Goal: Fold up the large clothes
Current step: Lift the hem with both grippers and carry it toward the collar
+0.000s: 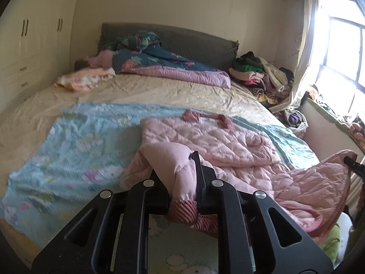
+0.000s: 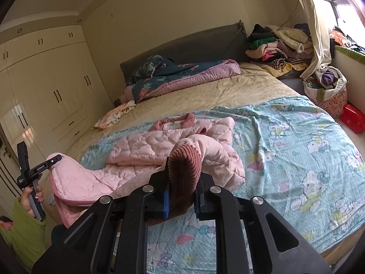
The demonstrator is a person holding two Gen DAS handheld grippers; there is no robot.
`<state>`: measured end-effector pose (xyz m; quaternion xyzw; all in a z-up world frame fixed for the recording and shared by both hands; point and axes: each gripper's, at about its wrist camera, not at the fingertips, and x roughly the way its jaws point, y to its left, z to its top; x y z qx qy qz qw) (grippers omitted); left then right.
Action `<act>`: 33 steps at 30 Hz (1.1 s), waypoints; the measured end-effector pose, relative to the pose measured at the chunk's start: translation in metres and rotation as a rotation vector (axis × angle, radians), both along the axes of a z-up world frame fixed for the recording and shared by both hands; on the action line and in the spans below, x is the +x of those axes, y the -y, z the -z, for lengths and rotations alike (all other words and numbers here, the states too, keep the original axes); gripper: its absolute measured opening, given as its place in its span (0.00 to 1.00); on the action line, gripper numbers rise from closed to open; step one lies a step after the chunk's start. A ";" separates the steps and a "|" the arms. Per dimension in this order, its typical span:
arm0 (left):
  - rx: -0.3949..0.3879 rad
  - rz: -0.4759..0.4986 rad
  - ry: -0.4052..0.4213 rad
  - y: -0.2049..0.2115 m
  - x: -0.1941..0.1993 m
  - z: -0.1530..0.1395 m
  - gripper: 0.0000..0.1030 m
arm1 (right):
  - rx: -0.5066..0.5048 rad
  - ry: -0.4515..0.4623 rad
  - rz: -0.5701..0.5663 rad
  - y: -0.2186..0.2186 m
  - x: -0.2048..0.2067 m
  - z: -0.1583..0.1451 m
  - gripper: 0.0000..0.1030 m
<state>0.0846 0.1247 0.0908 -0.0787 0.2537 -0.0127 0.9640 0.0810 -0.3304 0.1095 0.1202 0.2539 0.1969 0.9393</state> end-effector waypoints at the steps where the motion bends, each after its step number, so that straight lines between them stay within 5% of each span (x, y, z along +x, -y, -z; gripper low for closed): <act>1: 0.005 -0.002 0.008 0.000 0.001 -0.003 0.08 | 0.002 0.006 0.002 0.000 0.002 -0.003 0.14; 18: -0.065 -0.062 0.076 -0.024 0.032 -0.041 0.08 | 0.046 0.086 0.032 -0.003 0.038 -0.055 0.14; 33: -0.003 -0.098 0.028 -0.018 0.075 -0.025 0.09 | 0.086 -0.007 0.077 0.003 0.087 -0.031 0.14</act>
